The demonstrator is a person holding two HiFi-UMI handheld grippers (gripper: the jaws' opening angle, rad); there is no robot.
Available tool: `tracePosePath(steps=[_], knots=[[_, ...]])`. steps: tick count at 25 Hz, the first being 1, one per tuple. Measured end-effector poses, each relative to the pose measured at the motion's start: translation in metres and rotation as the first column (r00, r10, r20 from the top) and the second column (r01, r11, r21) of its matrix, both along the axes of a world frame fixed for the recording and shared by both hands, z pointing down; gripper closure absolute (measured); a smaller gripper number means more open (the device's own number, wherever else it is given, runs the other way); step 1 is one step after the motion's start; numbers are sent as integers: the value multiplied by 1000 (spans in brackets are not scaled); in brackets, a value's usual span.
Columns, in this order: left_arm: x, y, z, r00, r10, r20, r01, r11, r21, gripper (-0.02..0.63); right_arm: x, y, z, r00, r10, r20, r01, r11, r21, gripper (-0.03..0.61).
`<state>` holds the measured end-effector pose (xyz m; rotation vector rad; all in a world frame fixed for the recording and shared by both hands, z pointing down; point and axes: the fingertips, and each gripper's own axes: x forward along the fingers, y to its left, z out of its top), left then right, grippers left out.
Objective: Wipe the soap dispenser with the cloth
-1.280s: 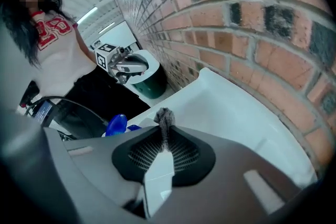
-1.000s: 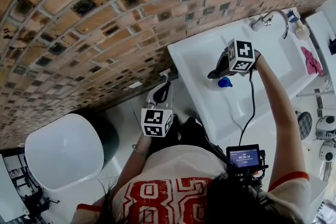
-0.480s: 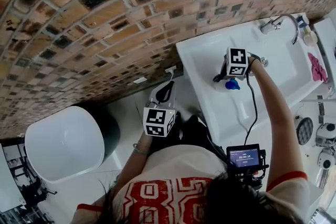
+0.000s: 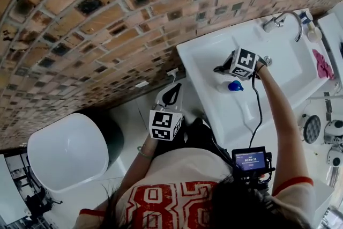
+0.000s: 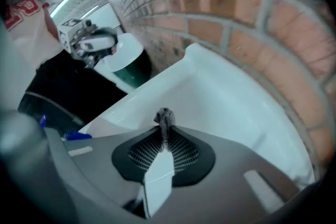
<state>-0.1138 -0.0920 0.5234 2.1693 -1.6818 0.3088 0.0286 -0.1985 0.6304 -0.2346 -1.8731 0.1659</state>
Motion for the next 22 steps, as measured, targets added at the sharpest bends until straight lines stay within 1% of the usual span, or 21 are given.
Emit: tracePosePath(steps=[1,2,3,4,5,6,7,8,9,10,11,12,13,14,16,18,20,21,22], knots=[[1,-1,0,1000,6,-1,-6,1000,1,611,-4,-13,-14,993,105,61,-108,992,61,532],[2,-3,0,1000,13,-1,-13,1000,1,611,-6,-26,-30,970,205,130,-220,969,115,532],[3,-4,0,1000,21,-1,-21,1000,2,611,-5,-36,-47,935,293,200,-326,931,161,532],[5,-5,0,1000,30,-3,-30,1000,4,611,-1,-46,-66,890,369,269,-426,882,200,532],[7,-5,0,999,39,-5,-39,999,7,611,5,-53,-85,834,439,335,-523,821,227,532],[9,-6,0,999,48,-7,-48,999,10,611,14,-58,-104,764,506,400,-619,748,237,532],[11,-7,-1,998,58,-9,-57,998,12,611,26,-62,-120,680,569,462,-711,666,226,532],[13,-8,-1,998,67,-11,-67,998,15,611,39,-62,-135,584,624,518,-791,581,192,532],[16,-8,-2,997,78,-14,-78,997,18,611,52,-59,-148,482,668,567,-856,498,140,532],[19,-9,-3,996,90,-18,-90,996,21,611,65,-53,-160,381,700,604,-903,422,81,532],[22,-10,-3,995,102,-20,-102,995,23,611,78,-44,-168,288,720,632,-936,351,26,532],[24,-11,-3,993,113,-22,-113,993,25,611,90,-35,-174,206,730,652,-958,287,-18,532],[27,-11,-4,992,123,-24,-123,992,27,611,103,-26,-178,137,732,668,-973,227,-49,532],[29,-12,-4,991,133,-25,-132,991,28,611,114,-18,-181,79,729,680,-982,173,-72,532],[35,-12,-4,988,154,-30,-153,988,29,611,134,0,-183,-21,715,699,-991,77,-108,532],[41,-12,-4,983,178,-41,-177,984,28,611,150,20,-182,-111,700,706,-989,-6,-149,532],[49,-10,-3,978,203,-53,-202,979,26,611,157,40,-179,-191,685,703,-978,-73,-195,532],[53,-9,-3,975,216,-58,-215,976,24,611,158,50,-177,-224,678,700,-971,-98,-216,532],[56,-8,-3,971,229,-60,-228,973,23,611,158,60,-175,-250,672,697,-965,-118,-233,532]])
